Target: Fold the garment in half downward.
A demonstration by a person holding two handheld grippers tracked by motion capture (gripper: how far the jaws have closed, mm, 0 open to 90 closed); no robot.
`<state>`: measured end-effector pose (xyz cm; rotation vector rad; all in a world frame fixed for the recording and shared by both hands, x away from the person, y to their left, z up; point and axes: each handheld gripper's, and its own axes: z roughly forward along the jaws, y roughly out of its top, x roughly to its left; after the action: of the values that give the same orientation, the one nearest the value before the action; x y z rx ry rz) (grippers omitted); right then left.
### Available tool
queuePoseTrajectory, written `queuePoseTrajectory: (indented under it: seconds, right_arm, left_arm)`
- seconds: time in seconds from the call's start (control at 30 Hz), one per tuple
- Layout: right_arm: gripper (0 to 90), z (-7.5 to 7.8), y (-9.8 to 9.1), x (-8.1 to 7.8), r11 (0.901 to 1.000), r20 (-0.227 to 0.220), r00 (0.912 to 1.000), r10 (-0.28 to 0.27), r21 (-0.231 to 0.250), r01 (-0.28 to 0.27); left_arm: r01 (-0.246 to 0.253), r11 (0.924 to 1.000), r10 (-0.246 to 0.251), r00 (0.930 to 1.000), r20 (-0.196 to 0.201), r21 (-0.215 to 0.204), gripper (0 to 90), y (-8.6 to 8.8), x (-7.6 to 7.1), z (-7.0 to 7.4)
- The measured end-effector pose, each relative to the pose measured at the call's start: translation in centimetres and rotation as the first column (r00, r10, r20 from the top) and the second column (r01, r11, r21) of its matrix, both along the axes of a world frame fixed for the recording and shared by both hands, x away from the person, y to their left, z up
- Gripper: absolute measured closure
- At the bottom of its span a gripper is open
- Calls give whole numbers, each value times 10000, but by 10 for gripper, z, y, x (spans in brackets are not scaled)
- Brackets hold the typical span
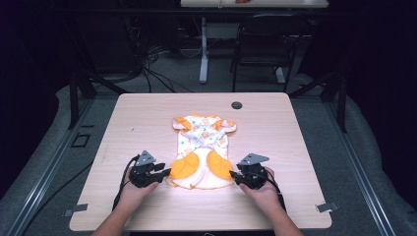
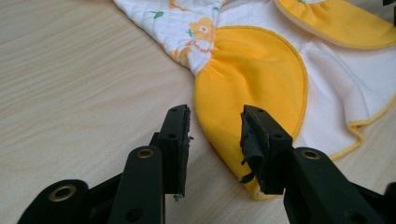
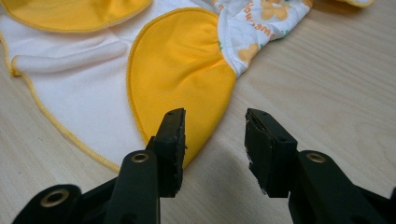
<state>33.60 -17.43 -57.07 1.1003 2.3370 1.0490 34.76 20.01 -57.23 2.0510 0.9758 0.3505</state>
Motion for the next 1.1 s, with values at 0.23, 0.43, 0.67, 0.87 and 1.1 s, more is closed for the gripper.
queuePoseTrajectory:
  seconds: [0.23, 0.43, 0.67, 0.87, 1.1]
  right_arm:
    - [589, -2, 3, 2, 9999, -55, 9999, -86, 71, 87]
    - [597, 0, 10, 2, 9999, -74, 9999, 113, -31, -114]
    - [664, 3, 19, 9, 9992, -17, 9996, 266, 314, -265]
    - [693, 4, 24, 15, 9991, -46, 9994, 337, 254, -336]
    - [720, 0, 30, 15, 9981, -104, 9981, 613, 59, -612]
  left_arm:
    - [71, 10000, -71, 10000, 30, -25, 618, -3, 2, 0]
    - [237, 9997, -237, 9997, 24, 20, 629, -7, 3, 1]
    - [458, 9989, -458, 9989, -42, -85, 667, -18, 8, 1]
    - [617, 9978, -618, 9981, 46, 235, 709, -27, 12, 3]
    - [735, 9952, -726, 9972, -162, 649, 757, -34, 14, -5]
